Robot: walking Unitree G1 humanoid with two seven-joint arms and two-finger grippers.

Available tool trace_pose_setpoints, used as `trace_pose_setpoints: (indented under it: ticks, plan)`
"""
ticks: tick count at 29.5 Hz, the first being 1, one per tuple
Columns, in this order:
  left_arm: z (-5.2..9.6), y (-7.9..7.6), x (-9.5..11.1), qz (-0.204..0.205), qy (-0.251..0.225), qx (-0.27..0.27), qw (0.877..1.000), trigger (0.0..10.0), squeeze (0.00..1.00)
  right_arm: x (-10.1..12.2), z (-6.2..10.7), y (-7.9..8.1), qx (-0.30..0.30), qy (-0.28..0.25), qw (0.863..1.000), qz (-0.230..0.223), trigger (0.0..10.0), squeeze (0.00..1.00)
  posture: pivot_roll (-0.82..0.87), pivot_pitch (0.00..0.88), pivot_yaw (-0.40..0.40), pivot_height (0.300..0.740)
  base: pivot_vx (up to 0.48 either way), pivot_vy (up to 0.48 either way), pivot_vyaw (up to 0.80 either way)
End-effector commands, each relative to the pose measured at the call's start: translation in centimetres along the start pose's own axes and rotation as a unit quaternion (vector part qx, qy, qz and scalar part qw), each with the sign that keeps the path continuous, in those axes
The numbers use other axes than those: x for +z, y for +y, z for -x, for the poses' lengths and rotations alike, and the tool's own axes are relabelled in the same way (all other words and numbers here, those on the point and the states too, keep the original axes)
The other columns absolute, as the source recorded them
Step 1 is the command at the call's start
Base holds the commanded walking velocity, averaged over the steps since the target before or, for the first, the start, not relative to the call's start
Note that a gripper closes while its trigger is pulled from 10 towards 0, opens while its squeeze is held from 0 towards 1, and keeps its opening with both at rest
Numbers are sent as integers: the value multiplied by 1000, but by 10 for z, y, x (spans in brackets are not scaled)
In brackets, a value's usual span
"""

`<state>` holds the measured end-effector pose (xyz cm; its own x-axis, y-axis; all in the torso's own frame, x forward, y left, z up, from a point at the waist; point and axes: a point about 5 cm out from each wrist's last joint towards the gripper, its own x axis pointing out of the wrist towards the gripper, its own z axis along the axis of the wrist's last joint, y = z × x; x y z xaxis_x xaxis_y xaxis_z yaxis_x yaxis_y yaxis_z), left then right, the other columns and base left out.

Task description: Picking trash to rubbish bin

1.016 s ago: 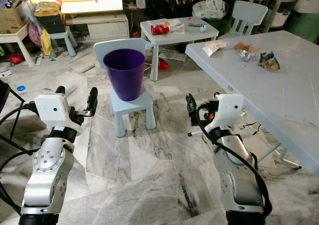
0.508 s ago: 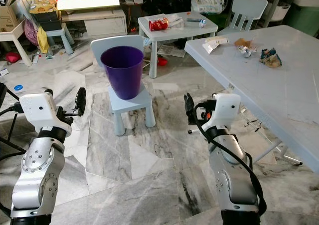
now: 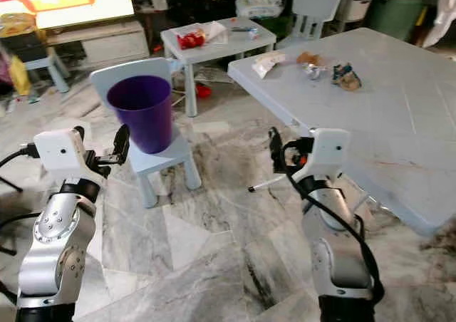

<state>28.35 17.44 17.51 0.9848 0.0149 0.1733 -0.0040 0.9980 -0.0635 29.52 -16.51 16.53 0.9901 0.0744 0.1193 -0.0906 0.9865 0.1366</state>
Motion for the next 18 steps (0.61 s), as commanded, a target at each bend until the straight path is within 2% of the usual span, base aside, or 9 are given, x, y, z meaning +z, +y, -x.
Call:
trace_pose_setpoints:
  ticks: [1,18]
  plan:
    - [0,2,3,-1,-1,0,1000,10000,0,3,1,5,7,-7,1000,0,10000,0,71,59,14,740,307,0,-800]
    - [1,2,1,-2,8,4,1000,10000,0,4,-1,4,8,-5,1000,1,10000,0,69,64,4,740,272,0,-800]
